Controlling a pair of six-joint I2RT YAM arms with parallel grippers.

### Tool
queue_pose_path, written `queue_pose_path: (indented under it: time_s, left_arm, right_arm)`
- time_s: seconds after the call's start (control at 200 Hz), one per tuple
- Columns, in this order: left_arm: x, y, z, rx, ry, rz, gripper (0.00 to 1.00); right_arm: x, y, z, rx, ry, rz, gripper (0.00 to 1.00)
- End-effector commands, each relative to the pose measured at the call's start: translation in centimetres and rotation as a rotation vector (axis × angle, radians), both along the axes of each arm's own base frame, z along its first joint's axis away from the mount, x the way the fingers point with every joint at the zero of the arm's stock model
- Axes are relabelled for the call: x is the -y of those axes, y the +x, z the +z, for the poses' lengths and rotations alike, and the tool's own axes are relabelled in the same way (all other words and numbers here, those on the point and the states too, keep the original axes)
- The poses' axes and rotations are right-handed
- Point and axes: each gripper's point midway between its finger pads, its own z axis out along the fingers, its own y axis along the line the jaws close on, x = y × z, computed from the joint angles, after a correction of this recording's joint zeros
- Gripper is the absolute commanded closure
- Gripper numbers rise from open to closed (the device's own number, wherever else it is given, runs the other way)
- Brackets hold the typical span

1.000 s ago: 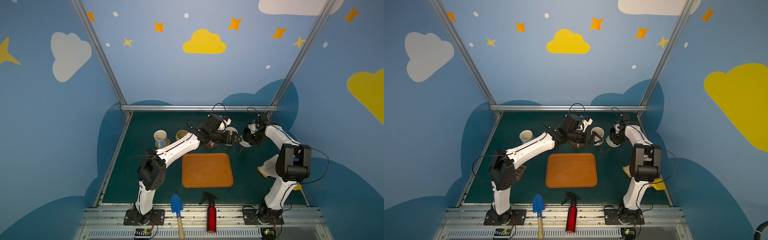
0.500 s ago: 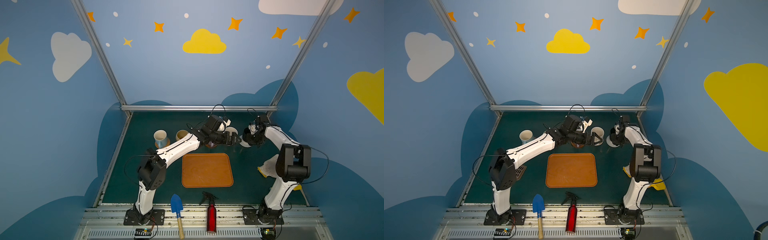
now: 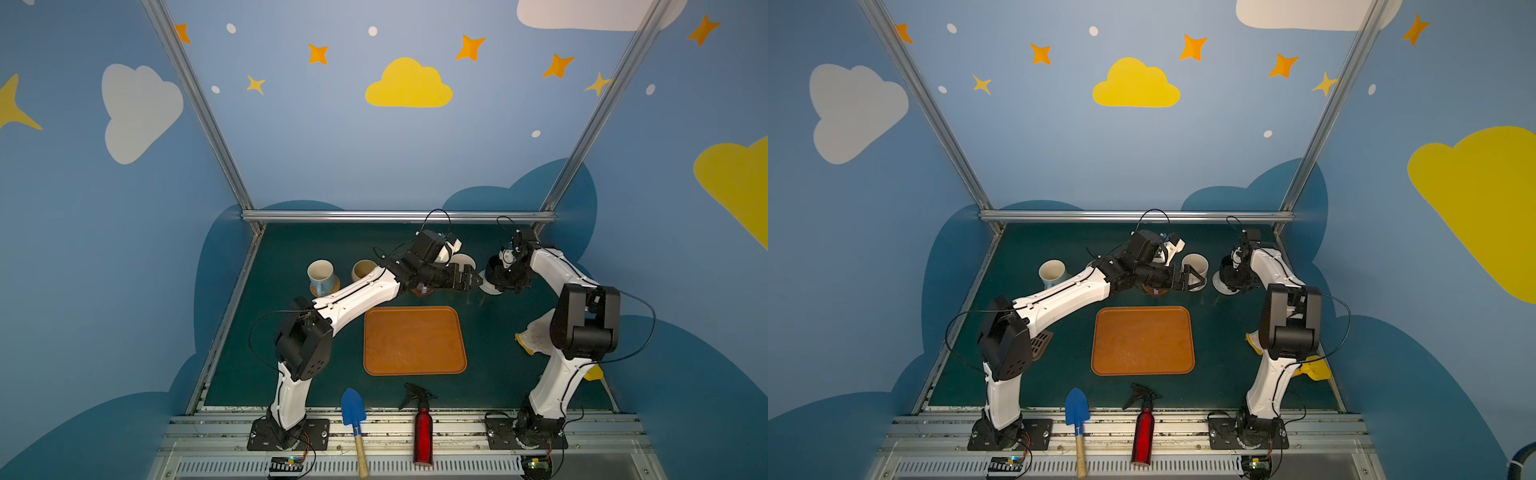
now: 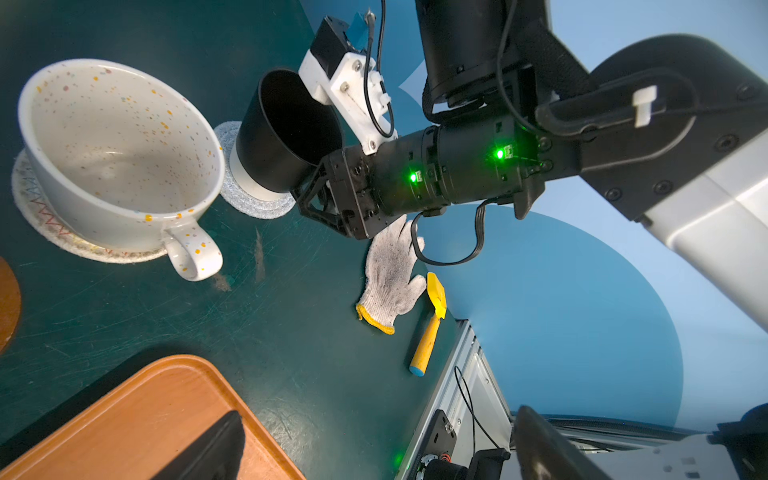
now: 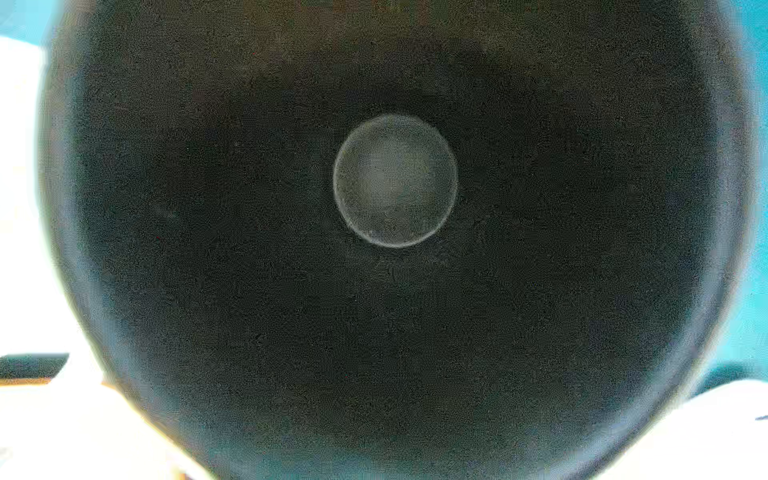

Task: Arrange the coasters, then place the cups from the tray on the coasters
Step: 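Lower the black mug onto the white knit coaster with the right gripper, then open the right gripper and raise it off the black mug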

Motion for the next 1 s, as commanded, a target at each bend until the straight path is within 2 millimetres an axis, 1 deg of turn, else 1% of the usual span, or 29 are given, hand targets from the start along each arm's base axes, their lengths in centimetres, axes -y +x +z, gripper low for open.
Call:
queue_pose_path:
  time_s: [0.0, 0.06, 0.095, 0.1, 0.105, 0.11, 0.12, 0.26, 0.295, 0.32, 0.33, 0.335, 0.34, 0.35, 0.44, 0.531, 0.641, 0.746, 0.861, 0.936, 0.996]
  left_arm:
    - [-0.3, -0.1, 1.2, 0.013, -0.016, -0.007, 0.0]
    - [-0.3, -0.1, 1.2, 0.014, -0.018, -0.008, 0.0]
    - [-0.3, -0.1, 1.3, 0.014, -0.02, -0.009, 0.0]
    - [-0.3, -0.1, 1.3, 0.014, -0.02, -0.009, 0.0]
    - [-0.3, -0.1, 1.2, 0.013, -0.019, -0.009, 0.0]
    - [-0.3, -0.1, 1.2, 0.013, -0.019, -0.009, 0.0]
    - [-0.3, -0.1, 1.2, 0.013, -0.019, -0.009, 0.0]
    - [-0.5, -0.1, 1.1, 0.017, -0.012, -0.001, 0.0]
    - [-0.5, -0.1, 1.0, 0.017, -0.005, 0.005, 0.0]
    - [-0.7, 0.1, 1.0, 0.02, 0.001, 0.013, 0.0]
    - [-0.8, 0.1, 0.9, 0.021, 0.004, 0.016, 0.0]
    - [-0.8, 0.1, 0.9, 0.021, 0.007, 0.017, 0.0]
    - [-0.8, 0.2, 0.9, 0.023, 0.008, 0.019, 0.0]
    - [-0.9, 0.2, 0.9, 0.024, 0.01, 0.021, 0.0]
    - [-1.4, 0.4, 0.8, 0.05, 0.043, 0.046, 0.0]
    - [-1.8, 0.5, 1.3, 0.066, 0.043, 0.065, 0.0]
    - [-2.1, 0.3, 2.3, 0.08, 0.028, 0.068, 0.0]
    - [-2.6, 0.0, 3.7, 0.106, 0.0, 0.081, 0.0]
    - [-3.7, -0.5, 5.3, 0.146, -0.016, 0.099, 0.0]
    - [-4.7, -1.1, 5.9, 0.173, -0.01, 0.111, 0.0]
    - [-5.8, -1.5, 6.5, 0.206, -0.006, 0.126, 0.0]
  right_arm:
    - [-0.2, -0.4, 0.3, -0.021, 0.029, -0.015, 0.59]
    - [0.2, -0.4, 0.5, -0.017, 0.016, -0.029, 0.58]
    - [0.0, -0.4, 0.6, -0.015, 0.025, -0.028, 0.58]
    - [0.0, -0.4, 0.6, -0.015, 0.026, -0.028, 0.57]
    - [0.0, -0.3, 0.6, -0.014, 0.027, -0.029, 0.5]
    - [0.0, -0.3, 0.6, -0.014, 0.027, -0.028, 0.47]
    - [0.0, -0.3, 0.7, -0.014, 0.024, -0.031, 0.44]
    - [0.2, -0.3, 1.6, 0.027, 0.015, -0.058, 0.39]
    - [0.3, -0.2, 2.1, 0.043, 0.007, -0.068, 0.33]
    - [0.4, -0.2, 2.4, 0.056, -0.002, -0.073, 0.31]
    - [0.5, -0.1, 2.6, 0.064, -0.004, -0.074, 0.16]
    - [0.5, -0.2, 2.6, 0.066, -0.004, -0.073, 0.11]
    - [0.4, -0.1, 2.7, 0.07, -0.005, -0.072, 0.08]
    - [0.4, -0.1, 3.0, 0.078, -0.006, -0.072, 0.07]
    - [0.4, 0.0, 5.0, 0.162, -0.038, -0.068, 0.06]
    - [0.5, -0.1, 8.0, 0.267, -0.083, -0.066, 0.06]
    - [0.3, -0.7, 11.5, 0.366, -0.075, -0.073, 0.06]
    - [-0.6, -2.0, 14.8, 0.444, -0.033, -0.062, 0.06]
    - [-2.5, -3.9, 18.1, 0.547, 0.049, -0.022, 0.06]
    - [-3.7, -5.2, 19.9, 0.601, 0.101, 0.008, 0.06]
    - [-4.4, -6.3, 20.8, 0.622, 0.135, 0.023, 0.06]
